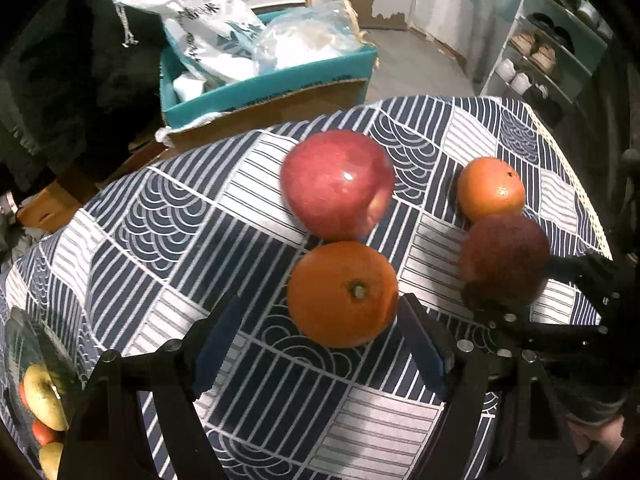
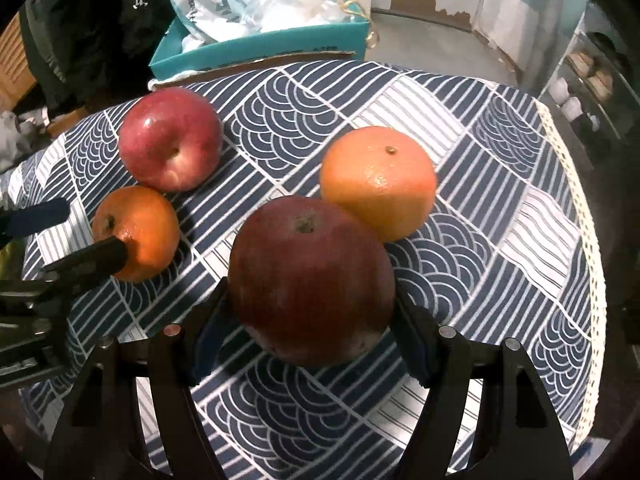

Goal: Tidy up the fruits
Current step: 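Close the left gripper on the orange while the right grasps and lifts the red apple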

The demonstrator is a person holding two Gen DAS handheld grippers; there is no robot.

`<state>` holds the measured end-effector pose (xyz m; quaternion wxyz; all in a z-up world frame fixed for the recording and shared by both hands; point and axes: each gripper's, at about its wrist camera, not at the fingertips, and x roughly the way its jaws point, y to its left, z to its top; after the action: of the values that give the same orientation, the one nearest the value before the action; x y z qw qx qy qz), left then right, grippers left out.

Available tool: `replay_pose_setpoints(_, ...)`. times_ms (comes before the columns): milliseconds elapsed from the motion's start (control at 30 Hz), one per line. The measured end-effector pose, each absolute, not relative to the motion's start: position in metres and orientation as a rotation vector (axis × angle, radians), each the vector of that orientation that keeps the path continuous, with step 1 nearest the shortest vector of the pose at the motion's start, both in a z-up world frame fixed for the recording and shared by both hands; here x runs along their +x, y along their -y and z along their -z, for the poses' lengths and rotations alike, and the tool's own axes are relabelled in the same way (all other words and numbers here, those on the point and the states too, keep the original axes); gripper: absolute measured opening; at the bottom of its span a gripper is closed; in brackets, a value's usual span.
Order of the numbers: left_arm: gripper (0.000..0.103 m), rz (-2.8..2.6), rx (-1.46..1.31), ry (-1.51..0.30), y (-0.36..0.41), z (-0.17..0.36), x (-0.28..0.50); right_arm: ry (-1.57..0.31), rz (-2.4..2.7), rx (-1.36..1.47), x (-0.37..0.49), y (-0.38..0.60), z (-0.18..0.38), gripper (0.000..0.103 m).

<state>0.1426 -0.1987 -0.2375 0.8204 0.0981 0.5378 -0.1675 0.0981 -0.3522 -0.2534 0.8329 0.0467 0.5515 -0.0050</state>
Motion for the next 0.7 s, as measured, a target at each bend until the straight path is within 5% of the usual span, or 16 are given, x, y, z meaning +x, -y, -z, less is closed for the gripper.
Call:
replay_pose_setpoints(433,0.08,0.367,0.227,-1.188,0.213,0.265,0.149,-1.153,0.046,0.108,0.089,0.371,0.25,0.074)
replay_pose_setpoints(533,0.069,0.371,0.23,-1.184,0.213,0.267,0.147,-1.149,0.051,0.111,0.089,0.372,0.249,0.074)
replay_pose_setpoints(700,0.067,0.381,0.2,-1.184,0.209,0.267,0.148,-1.144,0.054,0.101,0.089,0.37,0.248,0.074)
